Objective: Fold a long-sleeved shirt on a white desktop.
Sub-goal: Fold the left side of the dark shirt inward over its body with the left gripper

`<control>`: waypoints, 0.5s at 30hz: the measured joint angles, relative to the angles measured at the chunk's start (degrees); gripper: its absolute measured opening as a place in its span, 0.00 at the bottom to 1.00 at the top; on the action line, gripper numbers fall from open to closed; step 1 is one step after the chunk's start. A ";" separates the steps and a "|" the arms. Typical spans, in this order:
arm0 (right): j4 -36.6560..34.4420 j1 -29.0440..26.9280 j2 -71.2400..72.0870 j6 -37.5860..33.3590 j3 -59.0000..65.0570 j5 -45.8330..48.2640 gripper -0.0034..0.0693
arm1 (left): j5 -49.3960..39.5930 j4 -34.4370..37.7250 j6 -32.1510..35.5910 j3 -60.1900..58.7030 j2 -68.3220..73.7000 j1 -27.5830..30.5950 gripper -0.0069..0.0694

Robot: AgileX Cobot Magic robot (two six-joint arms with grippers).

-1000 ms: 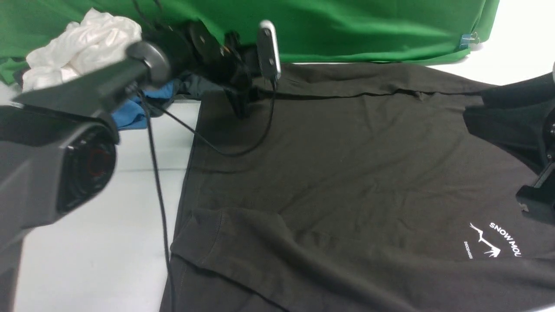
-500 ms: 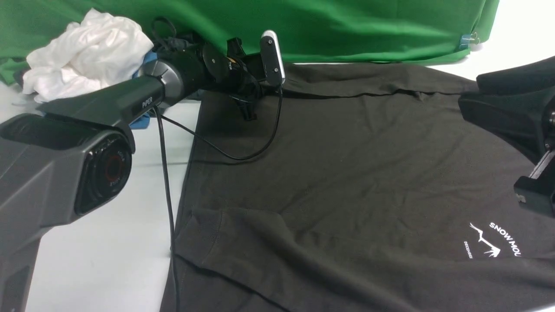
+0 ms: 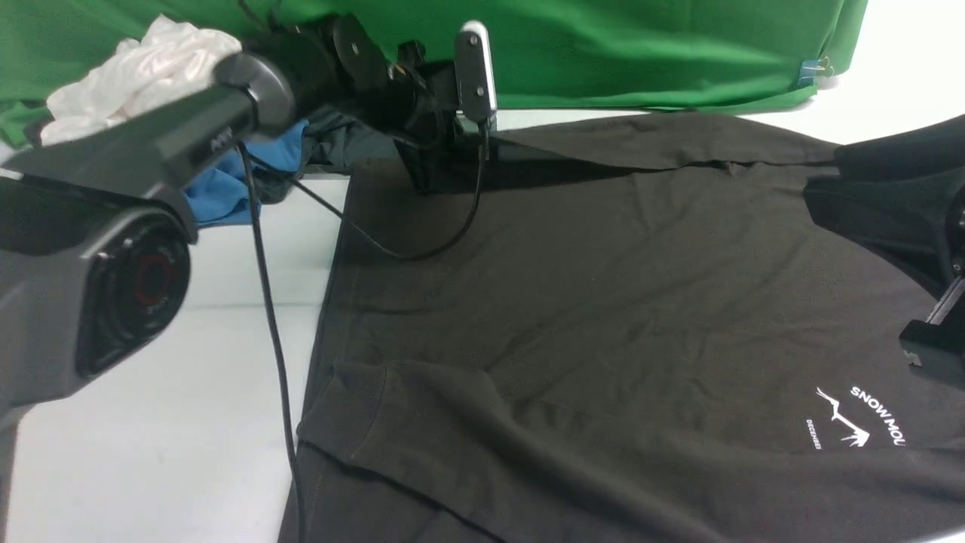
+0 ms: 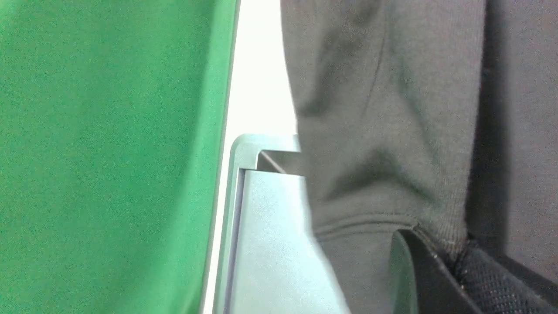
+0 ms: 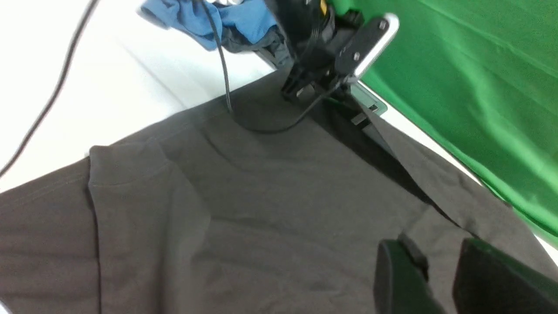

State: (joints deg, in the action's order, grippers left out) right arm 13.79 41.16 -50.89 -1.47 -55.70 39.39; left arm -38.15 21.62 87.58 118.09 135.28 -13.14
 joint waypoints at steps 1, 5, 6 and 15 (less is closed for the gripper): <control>0.00 0.00 0.00 0.00 0.00 0.16 0.35 | -1.28 -0.76 -1.21 0.00 -0.77 0.00 0.15; 0.00 0.00 0.00 0.00 0.00 0.75 0.35 | -8.77 -4.44 -7.01 0.14 -3.03 0.00 0.15; 0.00 0.00 0.00 0.00 0.00 0.91 0.35 | -10.49 -5.27 -8.54 0.14 -3.65 0.00 0.15; -0.05 0.00 0.00 -0.05 0.00 2.23 0.35 | -14.98 -6.60 -11.46 -5.81 -9.99 0.00 0.15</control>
State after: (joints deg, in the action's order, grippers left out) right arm 13.74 41.16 -50.89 -1.51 -55.70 41.62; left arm -53.13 15.02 76.12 112.28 125.30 -13.14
